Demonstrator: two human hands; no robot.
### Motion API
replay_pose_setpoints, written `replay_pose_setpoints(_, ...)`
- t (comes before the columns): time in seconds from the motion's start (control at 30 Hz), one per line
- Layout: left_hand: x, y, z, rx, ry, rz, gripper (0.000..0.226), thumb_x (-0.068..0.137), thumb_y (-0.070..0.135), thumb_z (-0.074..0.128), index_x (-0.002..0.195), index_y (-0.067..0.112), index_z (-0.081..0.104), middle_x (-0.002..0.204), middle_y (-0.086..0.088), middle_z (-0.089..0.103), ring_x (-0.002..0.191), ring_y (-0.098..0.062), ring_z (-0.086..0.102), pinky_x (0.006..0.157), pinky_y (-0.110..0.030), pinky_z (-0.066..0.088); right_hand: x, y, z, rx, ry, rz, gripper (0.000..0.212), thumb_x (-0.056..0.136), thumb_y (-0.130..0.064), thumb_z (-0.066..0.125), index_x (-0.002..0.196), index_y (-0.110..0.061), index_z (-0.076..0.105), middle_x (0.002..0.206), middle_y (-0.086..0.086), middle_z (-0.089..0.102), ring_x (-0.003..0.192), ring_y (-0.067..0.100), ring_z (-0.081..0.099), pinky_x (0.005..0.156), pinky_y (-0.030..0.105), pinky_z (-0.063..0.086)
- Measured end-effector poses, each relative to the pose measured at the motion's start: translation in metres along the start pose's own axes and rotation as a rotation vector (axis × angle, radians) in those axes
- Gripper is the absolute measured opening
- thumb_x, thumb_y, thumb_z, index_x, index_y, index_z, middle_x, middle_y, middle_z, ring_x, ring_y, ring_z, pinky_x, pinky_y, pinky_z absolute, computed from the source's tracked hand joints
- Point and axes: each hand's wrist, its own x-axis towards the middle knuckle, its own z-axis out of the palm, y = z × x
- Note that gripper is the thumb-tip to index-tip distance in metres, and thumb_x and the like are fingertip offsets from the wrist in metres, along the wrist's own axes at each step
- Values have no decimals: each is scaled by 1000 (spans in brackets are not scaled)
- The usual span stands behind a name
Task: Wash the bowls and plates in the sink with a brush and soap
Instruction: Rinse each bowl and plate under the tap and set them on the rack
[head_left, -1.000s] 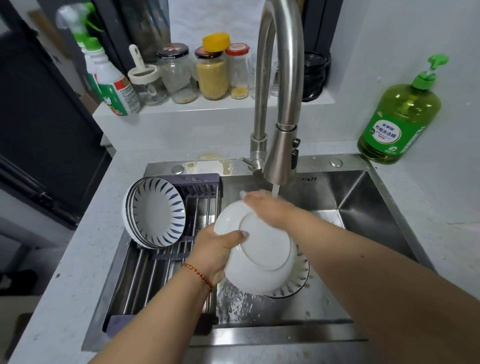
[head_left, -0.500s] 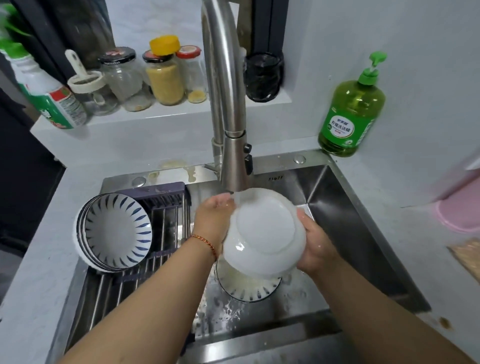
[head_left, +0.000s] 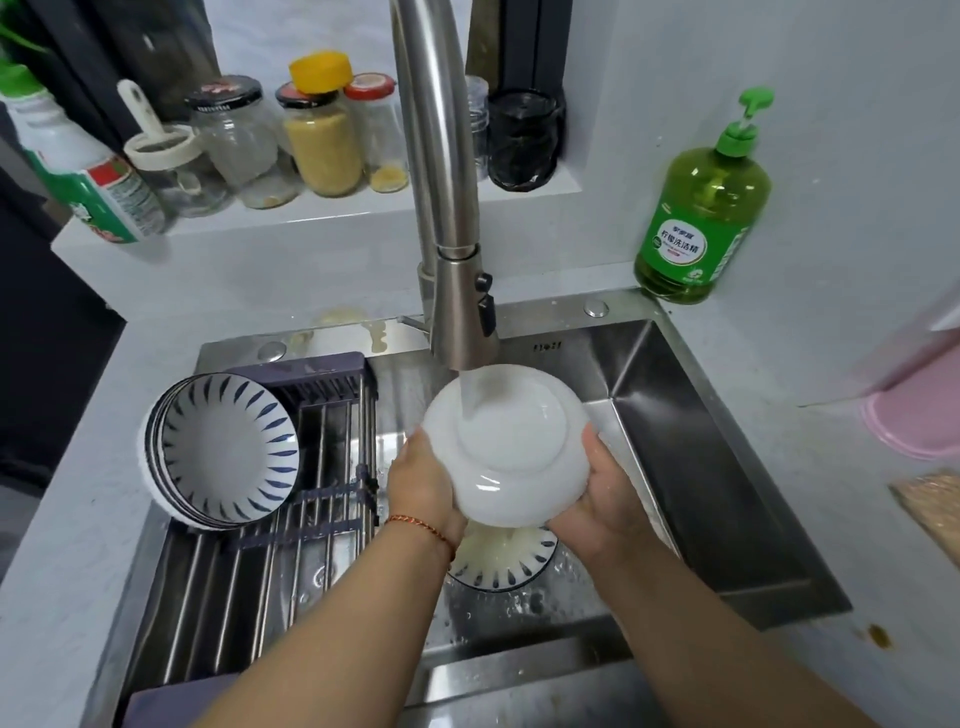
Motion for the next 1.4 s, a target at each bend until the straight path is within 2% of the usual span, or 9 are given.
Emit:
replay_pose_setpoints(0.23,-1,2,-32,99,44,-8,15,103,25,40,109,20,54,99,-9,62,83,-20,57,74,-35,50,1,0,24,-402,77,-44,43,89,-33,61,128,-16,55,122,12,65,111,34,63,91,56,49)
replay_pose_setpoints(0.37,-3,11,-40,106,41,-20,37,103,29,42,138,17,46,132,-12,49,118,-25,52,93,-41,45,-12,12,39,-985,153,-198,4,90,-26,64,92,-23,66,89,3,72,79,20,67,69,40,56)
replay_pose_setpoints(0.5,-9,21,-38,-52,-115,-194,45,95,48,50,127,17,50,119,-18,51,104,-34,56,83,-48,50,-22,35,26,-1497,-8,-324,6,88,-28,66,92,-32,64,68,-10,60,57,2,52,56,22,43)
replay_pose_setpoints(0.6,-11,24,-33,-214,-283,-333,58,91,57,52,118,7,61,120,-26,61,110,-42,61,90,-54,51,-28,49,20,-1748,-245,-433,30,87,-42,56,108,-24,70,89,-12,71,82,-5,61,75,15,46)
replay_pose_setpoints(0.7,-7,22,-33,-247,-285,-330,59,94,51,50,125,2,60,119,-24,65,106,-39,63,81,-51,52,-27,51,23,-1889,-359,-469,57,83,-54,41,124,-22,64,118,-8,68,110,8,60,98,25,43)
replay_pose_setpoints(0.87,7,19,-47,-253,-265,-246,57,91,43,54,139,11,50,130,-21,59,115,-38,60,86,-52,54,-19,44,29,-1886,-494,-242,46,98,-44,36,139,-27,48,146,-12,43,137,0,31,117,22,18)
replay_pose_setpoints(0.97,9,16,-49,-223,-316,-244,70,79,46,69,138,14,50,133,-21,57,114,-40,61,95,-56,48,-4,44,38,-1788,-522,-85,51,100,-50,17,147,-34,31,154,-21,21,142,-8,6,118,26,1)
replay_pose_setpoints(1.17,-12,13,-42,-277,-438,-182,53,95,39,44,136,7,53,129,-19,61,120,-35,58,108,-50,38,27,27,43,-2224,-423,-154,57,97,-54,6,152,-35,2,159,-13,-8,145,4,-13,118,37,-14)
replay_pose_setpoints(1.4,8,24,-58,-304,-319,-64,52,95,38,49,141,14,47,137,-17,55,124,-36,54,102,-58,42,-3,2,18,-2369,-397,-189,58,101,-50,13,149,-21,28,157,-8,21,144,0,6,115,38,-19)
